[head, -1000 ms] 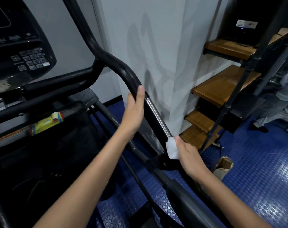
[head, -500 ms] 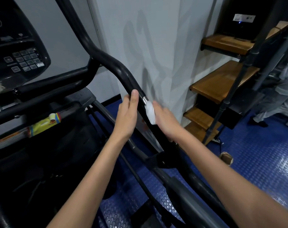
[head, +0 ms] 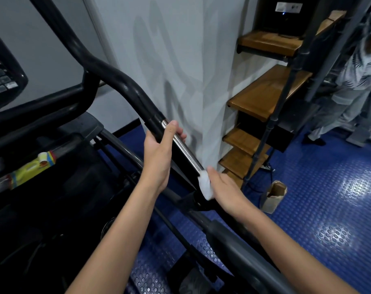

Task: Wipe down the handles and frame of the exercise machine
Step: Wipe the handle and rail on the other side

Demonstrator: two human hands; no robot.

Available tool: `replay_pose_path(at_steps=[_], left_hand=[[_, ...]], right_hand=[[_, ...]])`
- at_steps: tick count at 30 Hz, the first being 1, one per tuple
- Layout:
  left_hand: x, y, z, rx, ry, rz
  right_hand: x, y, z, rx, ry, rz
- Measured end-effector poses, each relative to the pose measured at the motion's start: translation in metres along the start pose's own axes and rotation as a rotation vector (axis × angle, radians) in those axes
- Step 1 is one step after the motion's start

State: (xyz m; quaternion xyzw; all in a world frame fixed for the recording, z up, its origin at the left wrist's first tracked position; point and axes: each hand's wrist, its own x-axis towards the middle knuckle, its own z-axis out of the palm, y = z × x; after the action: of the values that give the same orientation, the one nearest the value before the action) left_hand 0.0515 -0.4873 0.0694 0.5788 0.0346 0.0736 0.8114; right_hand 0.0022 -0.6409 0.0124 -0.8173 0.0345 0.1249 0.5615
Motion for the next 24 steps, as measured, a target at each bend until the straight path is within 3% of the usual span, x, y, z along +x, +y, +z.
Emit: replay_pose_path(at_steps=[6, 13, 19, 24], left_hand=[[0.000, 0.008, -0.006, 0.060, -0.082, -0.048], [-0.002, 0.001, -0.004, -0.074, -0.027, -0.109], [-0.032, -0.043, 0.002, 0.019, -0.058, -0.165], [-0.053, -0.061, 0.008, 0.085, -0.058, -0.232]], right_hand=[[0.031, -0.042, 0.021, -0.013, 0.075, -0.062], [-0.023, 0.025, 0.008, -0.206, 0.171, -0.225], [-0.055, 0.083, -0.012, -0.584, 0.167, -0.046], [-0.025, 0.052, -0.009, -0.433, 0.092, -0.003]])
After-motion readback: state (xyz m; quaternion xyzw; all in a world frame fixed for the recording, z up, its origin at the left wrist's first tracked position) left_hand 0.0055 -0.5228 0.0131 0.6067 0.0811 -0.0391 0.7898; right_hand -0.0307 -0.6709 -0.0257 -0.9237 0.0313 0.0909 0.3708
